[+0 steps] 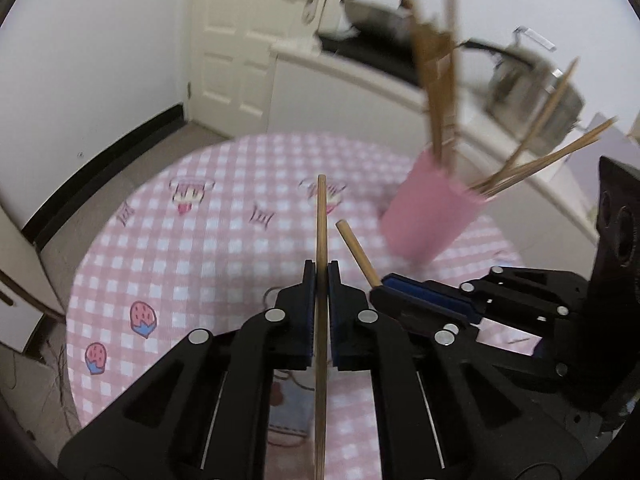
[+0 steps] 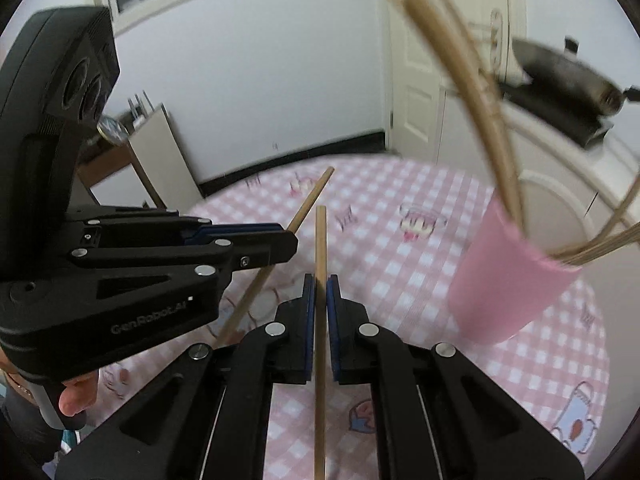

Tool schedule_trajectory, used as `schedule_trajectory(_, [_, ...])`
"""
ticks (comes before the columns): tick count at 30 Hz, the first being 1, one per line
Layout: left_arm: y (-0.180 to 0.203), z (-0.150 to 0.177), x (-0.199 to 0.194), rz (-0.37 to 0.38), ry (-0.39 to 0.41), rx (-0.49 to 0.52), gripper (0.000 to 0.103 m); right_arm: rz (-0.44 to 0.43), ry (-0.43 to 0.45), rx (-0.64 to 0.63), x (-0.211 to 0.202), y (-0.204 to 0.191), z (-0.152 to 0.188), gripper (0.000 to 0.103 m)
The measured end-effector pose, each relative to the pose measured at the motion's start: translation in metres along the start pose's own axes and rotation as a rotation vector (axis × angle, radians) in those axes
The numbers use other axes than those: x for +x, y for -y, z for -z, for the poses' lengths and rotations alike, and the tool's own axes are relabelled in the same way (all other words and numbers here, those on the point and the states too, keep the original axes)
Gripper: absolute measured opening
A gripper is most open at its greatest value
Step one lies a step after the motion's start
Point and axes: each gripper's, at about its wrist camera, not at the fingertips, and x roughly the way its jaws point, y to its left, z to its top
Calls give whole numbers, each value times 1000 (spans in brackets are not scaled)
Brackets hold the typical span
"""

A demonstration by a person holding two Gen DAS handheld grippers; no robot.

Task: Organize utensils
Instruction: 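Lift both held chopsticks and carry them over the pink cup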

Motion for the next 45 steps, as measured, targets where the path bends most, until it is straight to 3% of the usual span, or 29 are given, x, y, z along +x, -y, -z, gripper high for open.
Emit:
schedule_trajectory(7, [26,-6,-59,49,134,31,6,10,149,-32,-54,-13,-11,5])
schedule_trajectory(12, [44,-7,-93,38,250,72,6,38,243,-65,-83,-22,-13,4])
schedule_trajectory(24, [70,-23,-117,76,344,97,6,126,401,-67,-130,-5,-19,4])
schedule_trajectory(30, [87,-39,-139,117,469,61,6,219,553,-47,-164,10,-25,4])
schedule_trajectory(37, [108,-61,-135,85,601,38,6,323,674,-36,-166,28,-26,4])
schedule_trajectory(45, [101,-73,-107,101,629,-23,6,369,735,-9,-152,51,-27,4])
